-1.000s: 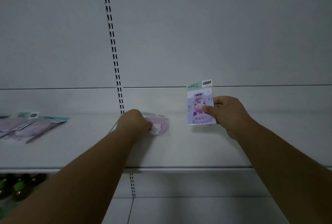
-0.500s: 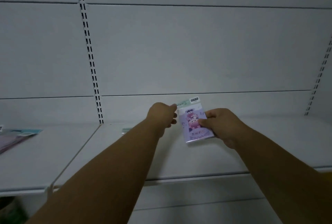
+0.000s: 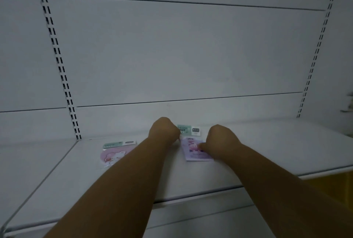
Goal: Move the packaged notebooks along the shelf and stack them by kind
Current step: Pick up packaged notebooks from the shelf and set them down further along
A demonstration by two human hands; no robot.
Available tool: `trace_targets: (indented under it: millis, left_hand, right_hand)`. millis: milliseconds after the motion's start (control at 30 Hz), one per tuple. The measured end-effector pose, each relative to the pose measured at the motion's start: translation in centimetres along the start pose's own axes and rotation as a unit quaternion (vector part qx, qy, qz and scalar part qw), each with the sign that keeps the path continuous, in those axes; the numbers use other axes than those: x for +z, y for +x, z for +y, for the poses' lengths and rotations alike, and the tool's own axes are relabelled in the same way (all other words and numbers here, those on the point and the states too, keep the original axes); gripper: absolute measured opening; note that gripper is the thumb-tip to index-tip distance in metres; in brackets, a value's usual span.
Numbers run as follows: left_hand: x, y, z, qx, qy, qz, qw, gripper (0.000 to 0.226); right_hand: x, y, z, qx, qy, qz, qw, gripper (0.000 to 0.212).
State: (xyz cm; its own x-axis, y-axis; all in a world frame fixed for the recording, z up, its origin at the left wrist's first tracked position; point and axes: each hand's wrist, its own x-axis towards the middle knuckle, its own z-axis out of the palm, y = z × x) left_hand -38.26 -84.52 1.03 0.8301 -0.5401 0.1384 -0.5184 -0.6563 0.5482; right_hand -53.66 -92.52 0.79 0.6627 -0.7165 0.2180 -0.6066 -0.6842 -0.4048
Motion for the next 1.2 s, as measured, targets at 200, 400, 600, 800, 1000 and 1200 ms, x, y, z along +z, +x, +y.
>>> trace_targets:
  millis: [200, 400, 600, 800, 1000, 1200]
  left_hand:
    - [-0.3, -0.8, -0.3, 0.014, 0.068, 0.054, 0.996, 0.018]
    - [-4.4, -3.8, -3.0, 0.094, 0.111, 0.093, 0.985, 0.021]
    - [-14.5, -10.1, -12.9, 0.08, 0.1, 0.124, 0.984, 0.026]
    - [-25.5, -19.5, -29.8, -0.025, 0.149, 0.195, 0.969, 0.025]
    - [-33.9, -26.0, -42.5, -0.072, 0.181, 0.206, 0.959, 0.026]
    - [-38.2, -24.9, -49.2, -0.056, 0.167, 0.196, 0.965, 0.027]
  right_hand:
    - [0.5, -0.6, -0.2, -0.066, 0.007, 0.059, 0.996, 0.025]
    - [-1.0, -1.7, -5.8, -0.175, 0.035, 0.11, 0.978, 0.045]
    - [-1.9, -5.4, -18.3, -0.272, 0.078, 0.118, 0.952, 0.042]
    - [2.1, -13.2, -35.2, -0.369, 0.091, 0.091, 0.92, 0.044]
    - [7.1, -20.5, -49.4, -0.399, 0.093, 0.058, 0.911, 0.041]
    - [11.7, -21.1, -56.1, -0.374, 0.075, 0.023, 0.924, 0.042]
